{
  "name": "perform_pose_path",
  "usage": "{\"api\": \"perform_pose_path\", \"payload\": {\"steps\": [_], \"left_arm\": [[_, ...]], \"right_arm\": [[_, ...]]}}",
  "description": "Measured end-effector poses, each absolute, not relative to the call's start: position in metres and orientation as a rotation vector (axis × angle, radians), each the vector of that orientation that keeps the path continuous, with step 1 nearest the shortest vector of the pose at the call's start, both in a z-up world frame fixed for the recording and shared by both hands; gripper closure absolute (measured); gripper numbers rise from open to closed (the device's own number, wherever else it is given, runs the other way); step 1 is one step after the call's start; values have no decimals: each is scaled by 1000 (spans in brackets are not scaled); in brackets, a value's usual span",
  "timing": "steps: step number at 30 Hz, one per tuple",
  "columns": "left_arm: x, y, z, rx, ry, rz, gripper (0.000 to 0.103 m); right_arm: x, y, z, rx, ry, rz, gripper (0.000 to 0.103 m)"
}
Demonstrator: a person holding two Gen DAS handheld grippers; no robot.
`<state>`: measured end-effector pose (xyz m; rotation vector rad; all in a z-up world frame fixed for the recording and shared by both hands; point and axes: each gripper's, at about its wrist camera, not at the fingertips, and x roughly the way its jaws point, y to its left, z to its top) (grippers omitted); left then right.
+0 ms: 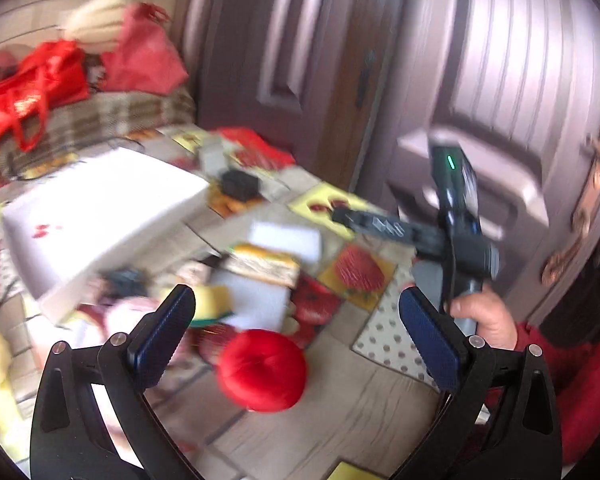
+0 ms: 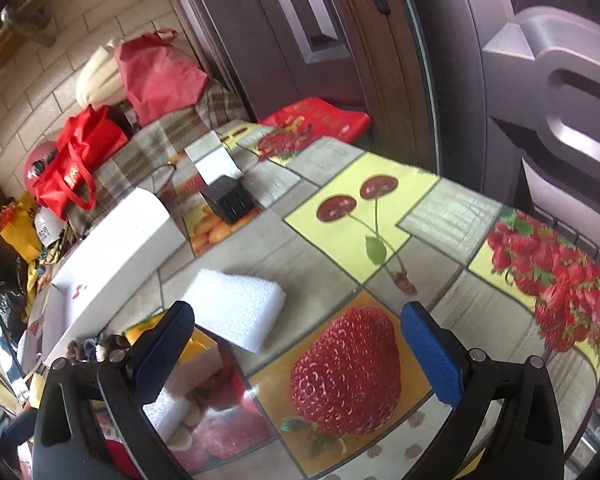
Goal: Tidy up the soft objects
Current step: 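Move left tool to yellow octagonal sponge while right tool approaches red plush apple, then grasp the yellow sponge with left tool while right tool grasps the red plush apple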
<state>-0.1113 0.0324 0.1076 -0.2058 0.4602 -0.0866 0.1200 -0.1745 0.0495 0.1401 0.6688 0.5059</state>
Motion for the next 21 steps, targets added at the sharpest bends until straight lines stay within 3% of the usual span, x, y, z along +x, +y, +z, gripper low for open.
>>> {"api": "perform_pose_path", "payload": {"steps": [4, 10, 21], "left_arm": [[-149, 90, 119, -142, 426, 165, 0], [-167, 193, 74, -196, 619, 508, 0], [-155, 213, 21, -180, 779, 544, 4]], "right_arm": [[114, -168, 63, 89, 599, 664, 0], [106, -141, 58, -12, 665, 871, 0], [31, -87, 46, -251, 703, 1297, 0]]}}
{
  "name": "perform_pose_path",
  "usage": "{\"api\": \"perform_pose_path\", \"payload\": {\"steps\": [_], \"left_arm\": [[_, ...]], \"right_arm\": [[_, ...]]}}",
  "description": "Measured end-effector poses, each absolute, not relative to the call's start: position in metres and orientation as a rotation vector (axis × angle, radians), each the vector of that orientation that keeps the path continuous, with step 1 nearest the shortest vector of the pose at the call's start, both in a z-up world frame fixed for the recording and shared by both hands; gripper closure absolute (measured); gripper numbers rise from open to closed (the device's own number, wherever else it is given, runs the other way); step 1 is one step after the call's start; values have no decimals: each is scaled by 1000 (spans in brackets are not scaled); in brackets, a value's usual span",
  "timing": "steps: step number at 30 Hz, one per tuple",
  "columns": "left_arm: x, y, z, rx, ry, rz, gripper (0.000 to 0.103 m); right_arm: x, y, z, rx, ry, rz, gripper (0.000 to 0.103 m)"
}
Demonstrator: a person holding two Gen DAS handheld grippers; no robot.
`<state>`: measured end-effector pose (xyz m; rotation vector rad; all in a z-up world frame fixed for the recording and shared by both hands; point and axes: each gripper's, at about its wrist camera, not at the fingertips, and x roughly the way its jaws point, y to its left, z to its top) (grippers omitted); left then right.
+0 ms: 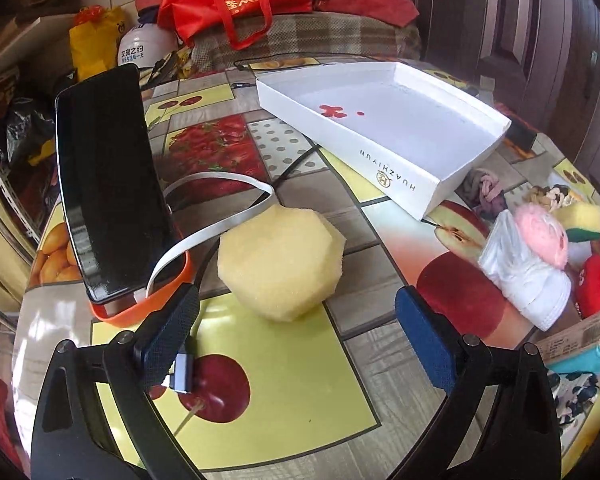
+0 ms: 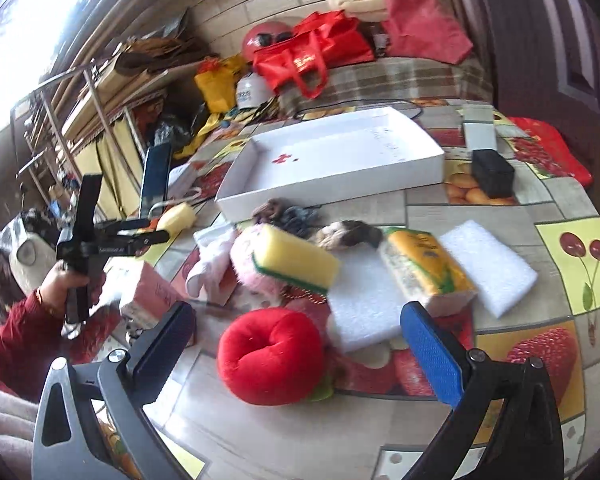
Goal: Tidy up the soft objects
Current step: 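Grasp the yellow sponge with left tool while right tool grasps the red plush apple, then carry the sponge with left tool while right tool carries the apple over the white box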
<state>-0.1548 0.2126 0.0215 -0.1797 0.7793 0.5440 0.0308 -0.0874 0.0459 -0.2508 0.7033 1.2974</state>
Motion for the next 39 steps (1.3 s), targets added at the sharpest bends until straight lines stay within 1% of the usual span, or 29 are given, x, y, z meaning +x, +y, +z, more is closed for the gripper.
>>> {"api": "perform_pose_path", "payload": {"steps": [5, 7, 8, 9, 11, 12, 13, 14, 15, 17, 18, 22, 27, 30, 33, 39], "left_arm": [[-138, 225, 21, -241, 803, 553, 4], [-130, 225, 20, -236, 816, 545, 5], [-125, 224, 19, -228, 830, 545, 7], [-121, 223, 17, -218, 846, 547, 13], [-115, 220, 11, -204, 876, 549, 23], [-115, 219, 11, -212, 862, 537, 27], [-115, 219, 11, -214, 858, 539, 30], [-116, 219, 12, -214, 851, 544, 36], [-116, 219, 11, -215, 849, 543, 37], [-118, 214, 11, -200, 837, 527, 40], [-118, 210, 12, -190, 834, 518, 41], [-121, 190, 20, -169, 768, 483, 42], [-130, 160, 45, -113, 548, 466, 42], [-127, 153, 53, -85, 473, 493, 42], [-119, 157, 56, -116, 436, 520, 42], [-103, 169, 63, -157, 349, 577, 42]], "right_arm": [[19, -67, 29, -350, 729, 1303, 0], [16, -63, 25, -388, 728, 1286, 0], [14, -62, 24, -406, 723, 1278, 2], [13, -61, 22, -422, 722, 1274, 5], [10, -59, 19, -439, 722, 1266, 6], [10, -58, 18, -445, 725, 1262, 8], [10, -58, 17, -452, 729, 1260, 11], [10, -56, 16, -461, 736, 1257, 20], [11, -56, 14, -469, 747, 1249, 29], [13, -54, 11, -469, 770, 1248, 37], [14, -55, 12, -459, 767, 1252, 38], [10, -64, 20, -424, 708, 1291, 42], [11, -94, 60, -270, 490, 1260, 42], [29, -114, 81, -132, 401, 1179, 42], [52, -125, 89, -26, 389, 1087, 42], [79, -109, 82, 85, 417, 992, 41]]}}
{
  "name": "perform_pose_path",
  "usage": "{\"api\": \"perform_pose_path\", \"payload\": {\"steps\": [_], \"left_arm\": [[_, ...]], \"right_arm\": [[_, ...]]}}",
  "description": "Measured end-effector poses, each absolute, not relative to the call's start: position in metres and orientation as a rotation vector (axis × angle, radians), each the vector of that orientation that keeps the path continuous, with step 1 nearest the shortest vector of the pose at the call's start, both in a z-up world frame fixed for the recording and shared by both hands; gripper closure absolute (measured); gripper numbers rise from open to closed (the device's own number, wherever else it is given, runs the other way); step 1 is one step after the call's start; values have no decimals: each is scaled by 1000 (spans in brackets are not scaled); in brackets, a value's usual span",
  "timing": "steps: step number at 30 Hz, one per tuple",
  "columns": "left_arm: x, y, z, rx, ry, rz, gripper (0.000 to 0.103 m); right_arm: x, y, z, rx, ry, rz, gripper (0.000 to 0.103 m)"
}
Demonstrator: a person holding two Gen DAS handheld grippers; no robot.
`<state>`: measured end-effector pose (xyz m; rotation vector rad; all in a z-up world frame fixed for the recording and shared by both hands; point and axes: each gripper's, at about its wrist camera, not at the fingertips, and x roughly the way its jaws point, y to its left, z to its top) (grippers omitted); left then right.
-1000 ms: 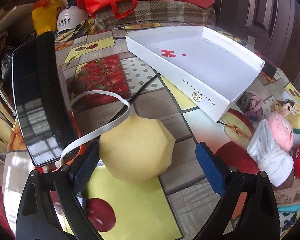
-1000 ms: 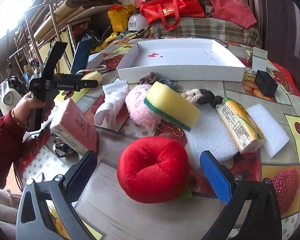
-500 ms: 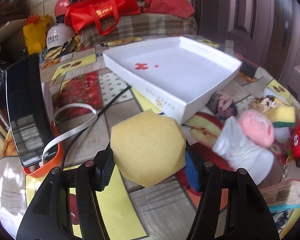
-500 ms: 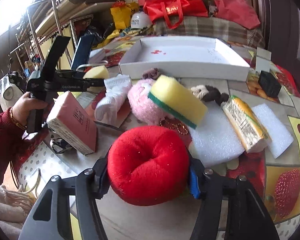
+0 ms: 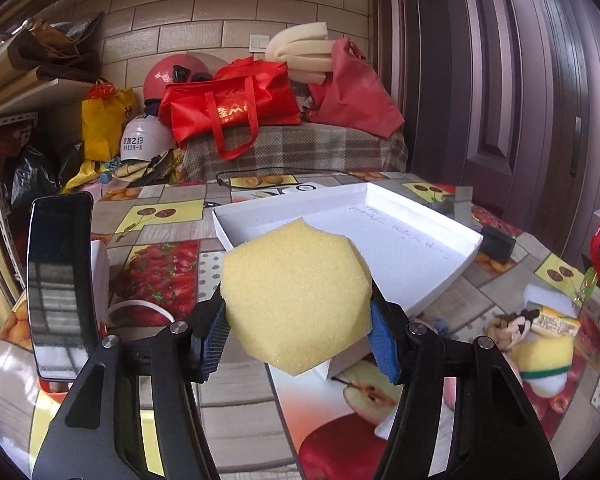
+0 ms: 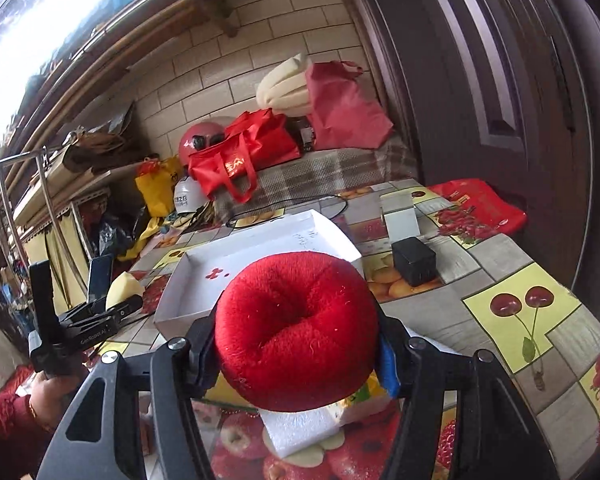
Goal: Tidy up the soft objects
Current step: 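Carry the sponge with left tool while right tool carries the apple over the white box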
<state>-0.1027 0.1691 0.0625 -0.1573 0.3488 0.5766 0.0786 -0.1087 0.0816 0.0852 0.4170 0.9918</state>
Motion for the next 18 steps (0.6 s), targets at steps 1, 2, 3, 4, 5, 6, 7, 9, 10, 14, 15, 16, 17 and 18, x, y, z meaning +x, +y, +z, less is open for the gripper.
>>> {"api": "perform_pose_path", "payload": {"steps": [1, 2, 3, 4, 5, 6, 7, 9, 10, 14, 15, 16, 17, 18], "left_arm": [[-100, 169, 63, -154, 342, 579, 42], [-97, 169, 63, -148, 338, 587, 42], [-95, 168, 64, -140, 333, 594, 42], [-93, 167, 64, -134, 328, 594, 42], [-91, 166, 64, -129, 326, 595, 42], [-90, 165, 65, -125, 323, 598, 42], [-88, 166, 65, -124, 320, 600, 42], [-85, 167, 65, -130, 311, 611, 41], [-83, 169, 65, -135, 308, 615, 41], [-76, 177, 65, -163, 298, 632, 41], [-74, 180, 66, -171, 296, 631, 41], [-73, 182, 65, -180, 298, 628, 41], [-71, 185, 65, -189, 301, 626, 41], [-69, 187, 65, -199, 306, 622, 41]], "right_arm": [[80, -103, 79, 88, 417, 981, 41], [80, -99, 76, 88, 421, 971, 41], [81, -96, 72, 91, 426, 961, 41], [81, -90, 68, 93, 433, 953, 41], [81, -84, 64, 91, 445, 948, 41], [81, -76, 60, 87, 460, 949, 41], [79, -70, 56, 79, 469, 949, 41], [76, -57, 53, 55, 479, 950, 41], [74, -51, 53, 50, 477, 949, 41], [73, -28, 57, 18, 436, 935, 41], [75, -23, 57, 16, 438, 931, 41], [79, -18, 56, 20, 445, 929, 41], [83, -14, 55, 29, 452, 924, 41], [87, -11, 55, 37, 456, 917, 41]]}}
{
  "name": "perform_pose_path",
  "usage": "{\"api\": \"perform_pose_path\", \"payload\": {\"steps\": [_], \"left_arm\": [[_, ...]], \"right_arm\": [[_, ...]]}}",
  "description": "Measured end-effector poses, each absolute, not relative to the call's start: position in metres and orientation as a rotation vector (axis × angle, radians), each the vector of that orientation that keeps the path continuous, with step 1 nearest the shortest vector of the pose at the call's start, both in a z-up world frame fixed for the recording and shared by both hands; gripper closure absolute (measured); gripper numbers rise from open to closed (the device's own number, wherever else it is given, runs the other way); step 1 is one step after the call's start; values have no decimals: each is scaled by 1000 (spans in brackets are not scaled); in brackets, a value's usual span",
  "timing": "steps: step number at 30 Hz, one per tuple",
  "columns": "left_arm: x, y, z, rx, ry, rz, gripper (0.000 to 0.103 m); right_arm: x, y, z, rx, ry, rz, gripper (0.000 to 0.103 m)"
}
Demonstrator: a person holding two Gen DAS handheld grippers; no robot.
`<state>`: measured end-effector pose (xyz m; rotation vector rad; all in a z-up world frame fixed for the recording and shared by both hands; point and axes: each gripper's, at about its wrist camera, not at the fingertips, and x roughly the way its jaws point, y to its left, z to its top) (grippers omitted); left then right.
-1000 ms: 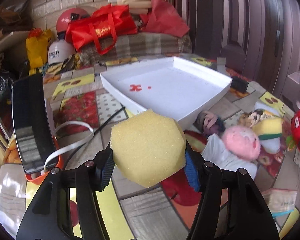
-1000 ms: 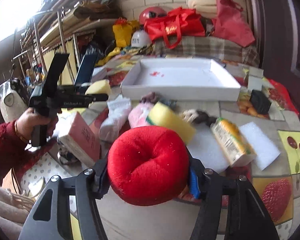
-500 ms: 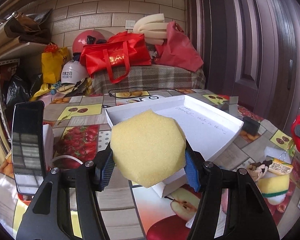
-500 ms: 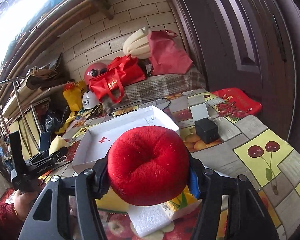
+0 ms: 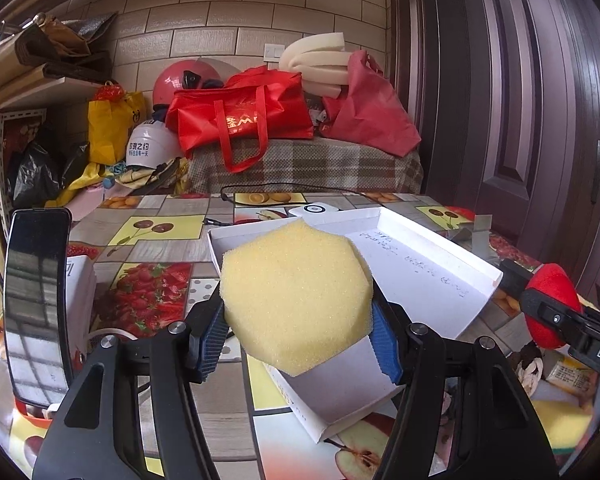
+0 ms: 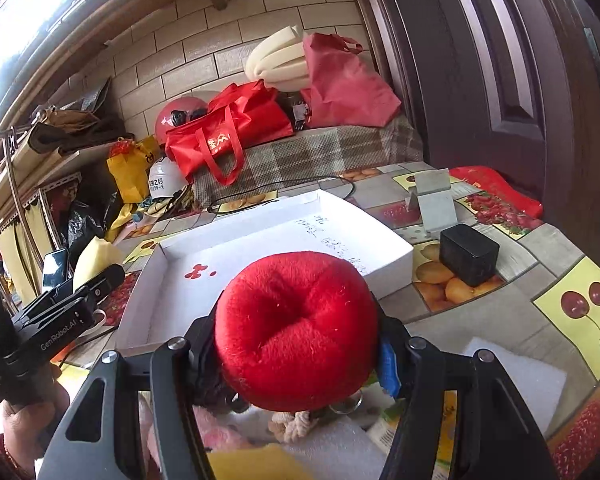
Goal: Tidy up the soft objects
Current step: 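Carry the sponge with left tool while right tool carries the apple over the white box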
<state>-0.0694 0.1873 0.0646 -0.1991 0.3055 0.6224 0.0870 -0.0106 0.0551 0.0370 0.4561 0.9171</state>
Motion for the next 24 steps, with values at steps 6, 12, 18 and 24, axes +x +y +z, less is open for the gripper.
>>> {"api": "perform_pose_path", "payload": {"steps": [6, 12, 18, 24], "left_arm": [[-63, 198, 62, -241, 333, 615, 41], [-49, 206, 63, -226, 339, 646, 41], [-38, 217, 63, -235, 349, 670, 41], [-24, 212, 62, -180, 388, 648, 41]], "right_arm": [[119, -9, 58, 59, 431, 807, 41], [165, 0, 57, 88, 477, 742, 40], [168, 28, 60, 34, 460, 805, 40], [140, 75, 58, -84, 463, 981, 40]]}}
